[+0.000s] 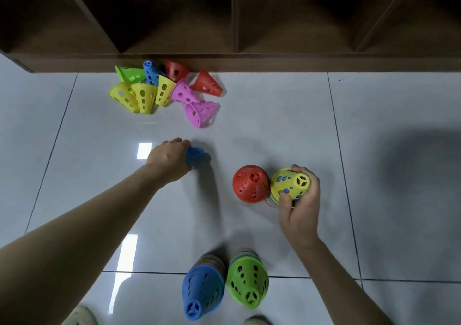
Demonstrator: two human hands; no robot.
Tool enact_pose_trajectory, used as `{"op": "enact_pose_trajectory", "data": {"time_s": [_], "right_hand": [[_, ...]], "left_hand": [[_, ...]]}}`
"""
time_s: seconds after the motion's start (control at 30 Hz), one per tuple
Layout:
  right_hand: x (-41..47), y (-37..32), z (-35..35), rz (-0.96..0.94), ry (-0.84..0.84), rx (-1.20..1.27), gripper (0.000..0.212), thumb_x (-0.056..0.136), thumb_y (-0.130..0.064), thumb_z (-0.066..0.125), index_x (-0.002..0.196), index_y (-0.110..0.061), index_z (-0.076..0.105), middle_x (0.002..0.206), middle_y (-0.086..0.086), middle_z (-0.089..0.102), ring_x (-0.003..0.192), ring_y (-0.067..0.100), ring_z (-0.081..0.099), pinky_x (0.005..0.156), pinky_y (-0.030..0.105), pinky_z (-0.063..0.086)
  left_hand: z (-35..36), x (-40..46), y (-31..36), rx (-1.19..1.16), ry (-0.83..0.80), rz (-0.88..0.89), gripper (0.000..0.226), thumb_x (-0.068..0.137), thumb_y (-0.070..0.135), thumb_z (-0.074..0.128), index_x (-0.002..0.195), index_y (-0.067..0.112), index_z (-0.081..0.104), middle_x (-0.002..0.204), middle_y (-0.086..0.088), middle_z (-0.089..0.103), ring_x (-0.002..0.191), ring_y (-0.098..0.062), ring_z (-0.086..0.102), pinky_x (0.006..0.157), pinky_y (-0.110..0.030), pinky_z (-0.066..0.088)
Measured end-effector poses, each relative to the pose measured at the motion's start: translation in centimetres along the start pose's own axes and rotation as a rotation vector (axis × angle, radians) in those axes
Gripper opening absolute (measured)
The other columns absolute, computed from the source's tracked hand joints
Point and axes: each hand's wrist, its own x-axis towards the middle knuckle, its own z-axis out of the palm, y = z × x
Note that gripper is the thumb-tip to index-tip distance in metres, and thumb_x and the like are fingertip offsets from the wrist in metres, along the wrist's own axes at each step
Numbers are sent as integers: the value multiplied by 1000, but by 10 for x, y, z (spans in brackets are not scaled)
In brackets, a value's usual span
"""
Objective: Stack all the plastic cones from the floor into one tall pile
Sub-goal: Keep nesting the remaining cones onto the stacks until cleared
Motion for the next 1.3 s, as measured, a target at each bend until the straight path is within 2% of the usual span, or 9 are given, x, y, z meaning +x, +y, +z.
{"op": "enact_pose_trajectory", "data": {"time_s": [0.1,0.2,0.27,0.47,0.7,0.9,1.07,1.2,1.3], "right_hand": [[0,-1,-2,15,-8,-9,48,85,-27,52,131,-19,40,130,12,54,119,35,56,95,60,48],[-1,-5,-2,26,-19,-14,48,85,-27,52,131,-21,40,131,8,54,119,34,56,96,59,48],[-1,-6,-4,29,-25,-17,48,86,-28,53,131,-22,40,132,8,53,120,32,56,96,58,48],[-2,-10,-7,32,-61,-44,46,91,-34,52,132,-21,39,132,10,53,119,31,56,98,56,48],[0,-16,-11,58,-103,-47,46,88,-33,53,132,-27,40,131,1,53,120,23,55,100,49,48],[2,-29,-32,68,-193,-31,62,79,-42,67,135,-40,40,141,-14,51,130,10,52,105,22,42],[35,-36,-55,-148,-281,-26,64,98,-52,44,149,-13,33,152,10,42,141,30,41,113,55,36],[93,-43,-53,-76,-336,103,60,100,-59,39,142,-17,43,145,9,51,138,27,47,110,55,40],[148,-47,-32,6,-488,-15,66,94,-70,42,136,-20,54,138,-5,57,133,13,50,111,49,41]], "left_hand": [[-14,-31,22,-508,93,44,33,82,40,77,109,30,62,95,8,68,81,-10,64,74,-30,54],[-43,-79,56,-975,274,182,35,93,40,68,123,27,59,103,13,65,89,-6,60,75,-12,45],[-60,-108,77,-1056,337,332,42,96,37,63,133,21,54,113,8,62,103,-12,59,84,-14,45],[-52,-130,106,-1014,234,531,49,90,32,72,131,23,48,138,14,55,127,-13,56,101,-34,49],[-18,-113,107,-885,152,536,52,90,40,72,133,26,44,139,14,54,124,-4,55,100,-25,47],[1,-96,96,-772,180,612,56,88,38,74,135,17,52,145,4,53,134,0,46,109,-18,36],[-6,-77,75,-714,234,673,55,96,46,59,141,15,53,144,1,54,138,-5,44,114,-21,32],[-7,-30,44,-553,359,480,57,98,55,45,143,20,50,148,-8,49,139,-21,42,116,-41,33],[-15,16,24,-346,410,271,64,95,55,47,148,21,42,154,-18,38,143,-36,34,116,-54,30]]}}
